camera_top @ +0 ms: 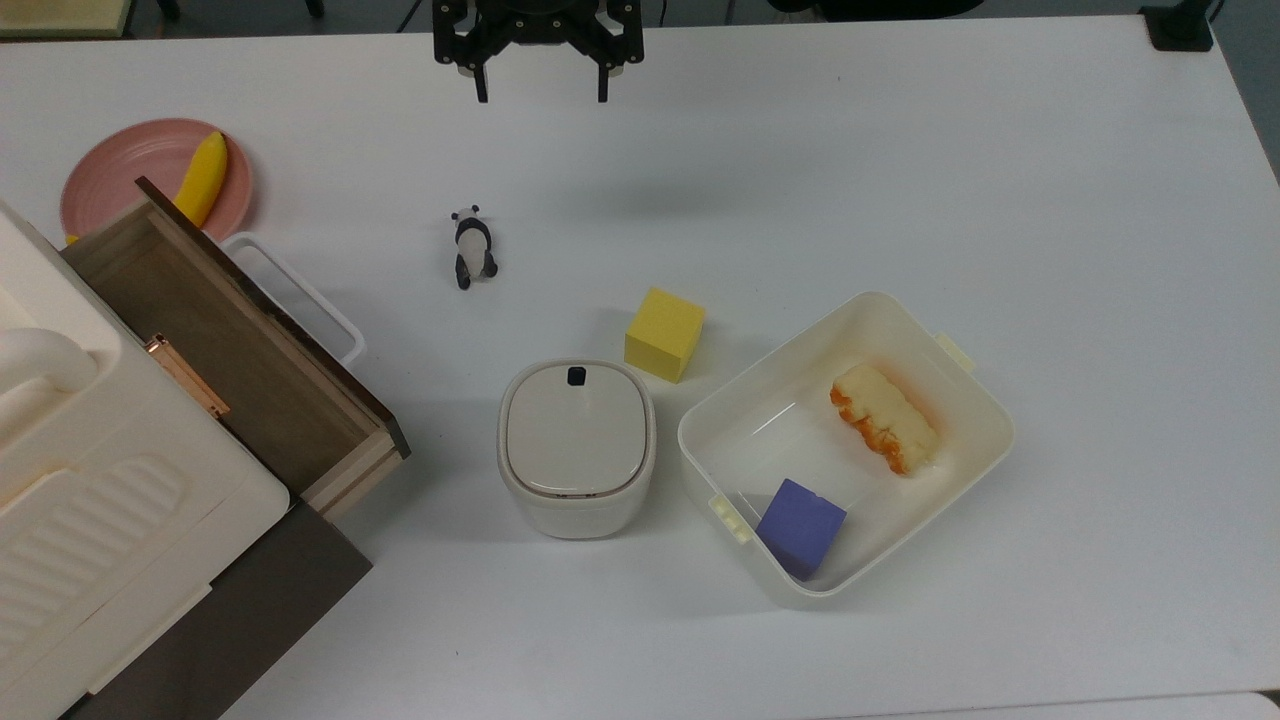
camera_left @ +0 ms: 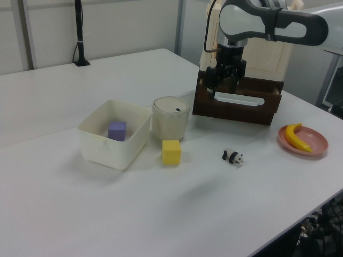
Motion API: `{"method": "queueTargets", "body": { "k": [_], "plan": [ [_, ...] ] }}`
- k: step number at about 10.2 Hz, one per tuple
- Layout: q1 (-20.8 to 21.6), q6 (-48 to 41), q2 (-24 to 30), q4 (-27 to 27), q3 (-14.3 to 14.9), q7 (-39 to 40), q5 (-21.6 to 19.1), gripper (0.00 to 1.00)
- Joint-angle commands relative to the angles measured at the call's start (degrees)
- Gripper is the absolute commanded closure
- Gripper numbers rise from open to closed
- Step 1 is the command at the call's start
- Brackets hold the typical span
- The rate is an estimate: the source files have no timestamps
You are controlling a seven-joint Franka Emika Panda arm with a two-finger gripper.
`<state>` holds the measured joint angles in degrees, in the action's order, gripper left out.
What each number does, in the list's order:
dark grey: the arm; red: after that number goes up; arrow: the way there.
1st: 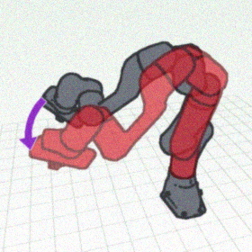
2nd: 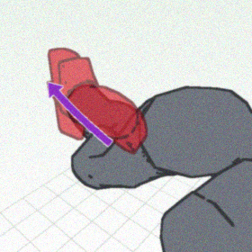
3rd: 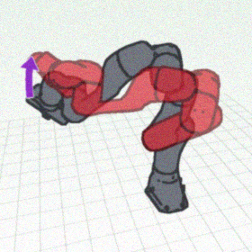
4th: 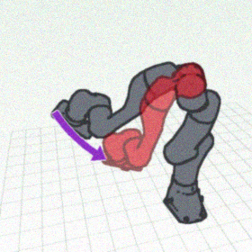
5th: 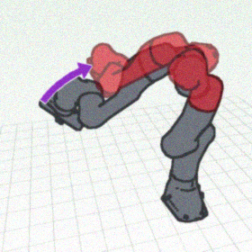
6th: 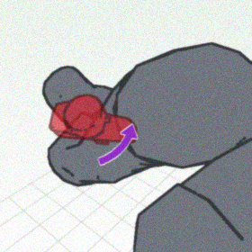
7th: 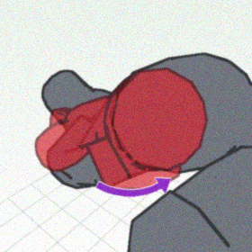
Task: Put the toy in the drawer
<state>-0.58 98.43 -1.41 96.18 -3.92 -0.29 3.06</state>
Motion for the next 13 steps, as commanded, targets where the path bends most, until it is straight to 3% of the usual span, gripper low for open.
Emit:
{"method": "queueTargets", "body": {
  "k": [1,9,13],
  "plan": [
    [0.23,-1.31,-0.17,-0.72,0.4,-0.14,-0.42,0.0],
    [-0.12,-1.31,-0.61,-0.11,0.75,0.2,-0.51,0.0],
    [-3.98,-1.57,-3.32,2.26,0.84,1.61,-0.51,0.0]
  ]
}}
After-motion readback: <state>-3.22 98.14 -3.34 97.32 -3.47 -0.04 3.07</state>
